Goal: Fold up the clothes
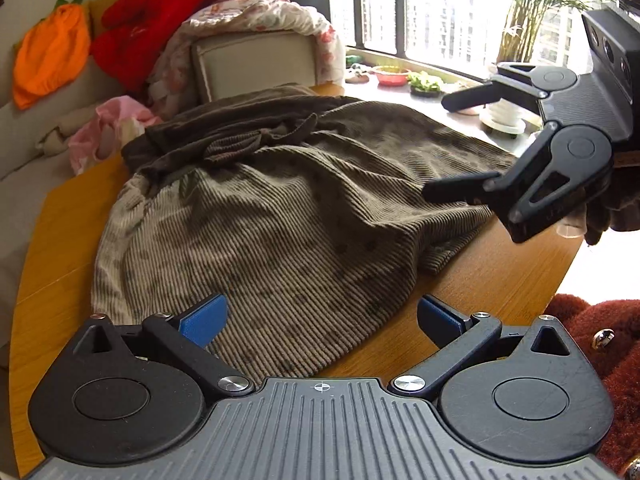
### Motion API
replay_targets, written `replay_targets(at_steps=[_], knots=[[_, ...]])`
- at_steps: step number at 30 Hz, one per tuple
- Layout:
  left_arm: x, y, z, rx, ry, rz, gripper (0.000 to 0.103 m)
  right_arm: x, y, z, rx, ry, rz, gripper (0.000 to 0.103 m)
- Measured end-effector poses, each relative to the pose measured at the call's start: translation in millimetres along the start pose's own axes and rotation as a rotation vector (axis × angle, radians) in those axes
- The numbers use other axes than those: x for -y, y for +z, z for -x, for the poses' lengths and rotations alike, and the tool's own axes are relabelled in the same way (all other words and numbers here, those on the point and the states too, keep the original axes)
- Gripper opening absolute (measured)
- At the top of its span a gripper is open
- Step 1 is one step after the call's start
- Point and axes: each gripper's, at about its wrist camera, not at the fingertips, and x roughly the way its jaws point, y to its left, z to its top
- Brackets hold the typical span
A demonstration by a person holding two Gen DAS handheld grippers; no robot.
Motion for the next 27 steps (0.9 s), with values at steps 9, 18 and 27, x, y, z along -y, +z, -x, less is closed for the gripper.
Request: replay_targets(at_steps=[9, 18, 27], knots=[[-7.6, 2.8, 4.8, 0.021, -0.033, 0.031, 0.103, -16.7, -9.8, -29.2, -0.058, -0.051, 0.086, 0.103], [-11.2, -3.5, -14.9, -0.010, 0.154, -0.044, 0.103, 7.9, 8.6, -14.1, 0.094, -0.245, 0.017, 0.103], [-73.1, 13.6, 7.6, 0.049, 0.318, 0.078, 0.103, -22.1, -10.6, -3.9, -0.028, 0.028, 0.095, 0.103]])
